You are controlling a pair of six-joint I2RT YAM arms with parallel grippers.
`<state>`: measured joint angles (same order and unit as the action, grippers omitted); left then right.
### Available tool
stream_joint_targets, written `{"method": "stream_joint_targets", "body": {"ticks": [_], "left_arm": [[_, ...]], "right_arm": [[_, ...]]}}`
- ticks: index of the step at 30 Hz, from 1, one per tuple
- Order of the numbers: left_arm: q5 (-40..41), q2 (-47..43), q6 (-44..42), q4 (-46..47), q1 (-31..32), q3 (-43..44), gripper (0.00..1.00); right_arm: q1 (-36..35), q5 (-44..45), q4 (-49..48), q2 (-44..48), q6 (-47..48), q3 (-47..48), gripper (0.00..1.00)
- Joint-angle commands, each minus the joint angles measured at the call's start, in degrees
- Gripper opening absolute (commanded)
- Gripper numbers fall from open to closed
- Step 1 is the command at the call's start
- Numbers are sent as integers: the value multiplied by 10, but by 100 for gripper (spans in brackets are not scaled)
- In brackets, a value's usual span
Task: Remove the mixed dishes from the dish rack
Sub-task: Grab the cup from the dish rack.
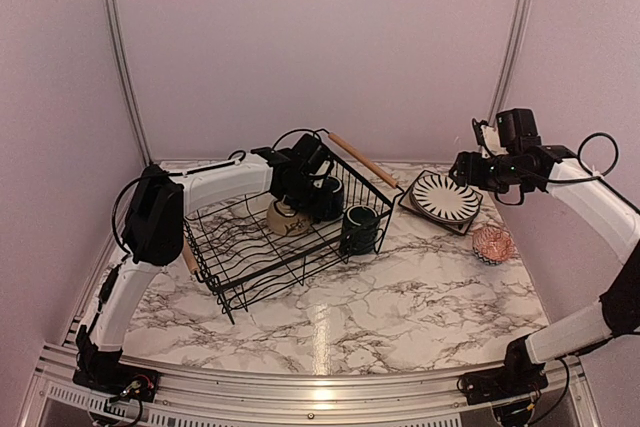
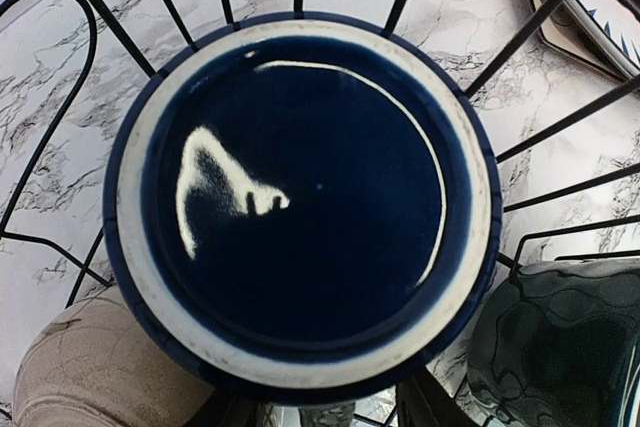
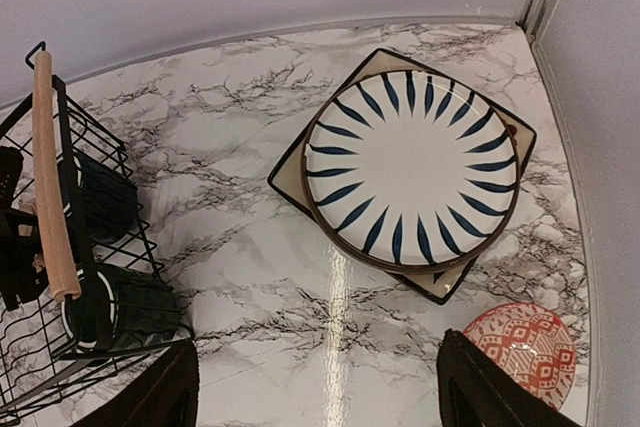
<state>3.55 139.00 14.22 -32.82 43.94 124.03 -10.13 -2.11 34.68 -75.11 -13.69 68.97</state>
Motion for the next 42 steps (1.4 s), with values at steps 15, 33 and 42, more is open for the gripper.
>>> {"method": "stream_joint_targets", "body": {"ticks": [15,33,42], "left_arm": [[5,10,-35,5,6,33,20],[38,-130,-37,52,13,-63,0],[51,-237,-29,79,12,-120,0]], "right_arm": [[-7,-11,-8,2,-11,19,78],[-9,-13,-11,2,-11,21,78],[-11,-29,-23,3,-19,28,78]]}}
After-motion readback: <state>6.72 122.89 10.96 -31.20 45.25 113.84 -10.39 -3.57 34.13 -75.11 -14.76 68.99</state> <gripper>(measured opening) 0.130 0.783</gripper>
